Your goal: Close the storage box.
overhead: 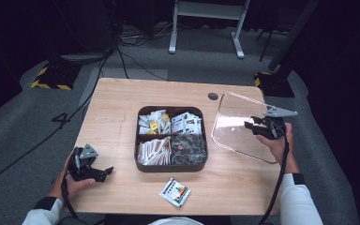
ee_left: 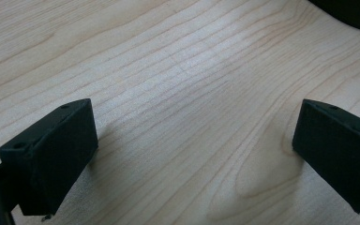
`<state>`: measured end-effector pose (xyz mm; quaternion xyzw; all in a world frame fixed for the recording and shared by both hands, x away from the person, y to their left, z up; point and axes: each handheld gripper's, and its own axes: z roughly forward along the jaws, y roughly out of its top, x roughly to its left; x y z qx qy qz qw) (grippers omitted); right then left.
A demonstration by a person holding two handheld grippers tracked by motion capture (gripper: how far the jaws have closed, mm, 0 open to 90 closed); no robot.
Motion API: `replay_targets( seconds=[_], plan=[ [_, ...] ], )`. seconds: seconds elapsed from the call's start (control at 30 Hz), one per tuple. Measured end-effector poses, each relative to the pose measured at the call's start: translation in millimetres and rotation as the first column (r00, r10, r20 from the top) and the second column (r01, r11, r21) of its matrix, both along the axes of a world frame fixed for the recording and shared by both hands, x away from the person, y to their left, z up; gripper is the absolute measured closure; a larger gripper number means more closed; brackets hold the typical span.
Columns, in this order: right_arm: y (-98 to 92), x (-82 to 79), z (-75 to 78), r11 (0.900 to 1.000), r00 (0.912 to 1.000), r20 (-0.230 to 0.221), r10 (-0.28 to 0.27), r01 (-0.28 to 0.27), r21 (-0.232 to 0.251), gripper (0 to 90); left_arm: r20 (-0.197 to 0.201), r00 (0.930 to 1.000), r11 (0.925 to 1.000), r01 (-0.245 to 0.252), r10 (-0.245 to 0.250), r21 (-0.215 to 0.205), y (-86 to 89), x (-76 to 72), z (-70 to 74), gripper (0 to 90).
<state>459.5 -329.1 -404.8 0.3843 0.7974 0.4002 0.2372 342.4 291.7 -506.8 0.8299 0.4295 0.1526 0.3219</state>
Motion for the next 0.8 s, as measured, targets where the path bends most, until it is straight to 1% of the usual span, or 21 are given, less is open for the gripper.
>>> replay_targets(
  seconds=[0.2, 0.27, 0.8],
  plan=[
    [10.2, 0.1, 8.7, 1.0, 0.9999, 0.004, 0.011, -0.011, 0.011, 58.9, 0.001, 1.0, 1.0, 0.0, 0.0, 0.001, 0.1, 0.1, 0.0, 0.6],
    [14.0, -0.1, 11.1, 1.0, 0.9998, 0.008, 0.019, -0.019, 0.008, 58.9, 0.0, 1.0, 1.0, 0.0, 0.0, 0.0, 0.0, 0.0, 0.0, 0.6],
    [41.1, 4.0, 22.0, 0.998, 0.9979, 0.02, 0.061, -0.061, 0.011, 58.9, 0.002, 1.0, 1.0, 0.001, -0.001, 0.002, 0.1, 0.1, 0.1, 0.6]
  ],
)
